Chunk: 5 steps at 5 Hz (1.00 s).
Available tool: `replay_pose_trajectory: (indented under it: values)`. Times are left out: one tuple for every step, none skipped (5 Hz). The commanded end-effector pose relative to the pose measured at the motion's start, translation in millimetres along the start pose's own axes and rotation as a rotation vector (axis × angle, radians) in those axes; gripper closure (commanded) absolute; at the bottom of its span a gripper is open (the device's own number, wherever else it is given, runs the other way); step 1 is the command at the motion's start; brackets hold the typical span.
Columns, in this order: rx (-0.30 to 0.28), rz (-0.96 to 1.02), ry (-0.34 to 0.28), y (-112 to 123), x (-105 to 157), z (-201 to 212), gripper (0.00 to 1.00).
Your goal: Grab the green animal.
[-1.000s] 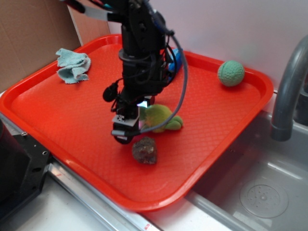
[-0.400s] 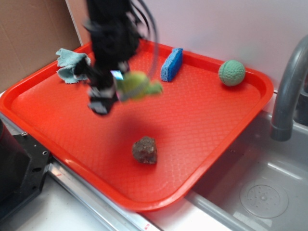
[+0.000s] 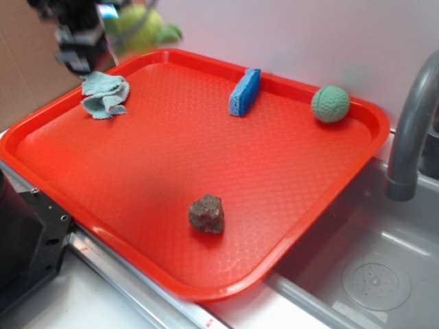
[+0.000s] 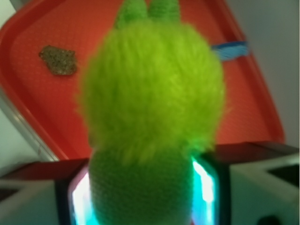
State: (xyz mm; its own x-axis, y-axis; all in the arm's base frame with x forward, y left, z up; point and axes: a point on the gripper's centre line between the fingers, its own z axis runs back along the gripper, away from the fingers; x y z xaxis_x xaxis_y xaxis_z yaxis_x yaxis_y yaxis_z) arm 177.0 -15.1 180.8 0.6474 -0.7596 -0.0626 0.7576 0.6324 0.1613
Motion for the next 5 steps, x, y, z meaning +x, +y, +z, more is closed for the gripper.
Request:
replay_pose_trajectory:
  values:
    - [-0.132,0.513,-0.007,6,-37,16,1.0]
    - [-0.167,0.766,-0.044,8,-43,19,1.0]
    - [-0.152,1.013,0.008,12,-39,21,1.0]
    - [-0.125,1.187,0.028,13,-34,25,1.0]
    - [-0.147,1.179,0.043,11,-32,20,1.0]
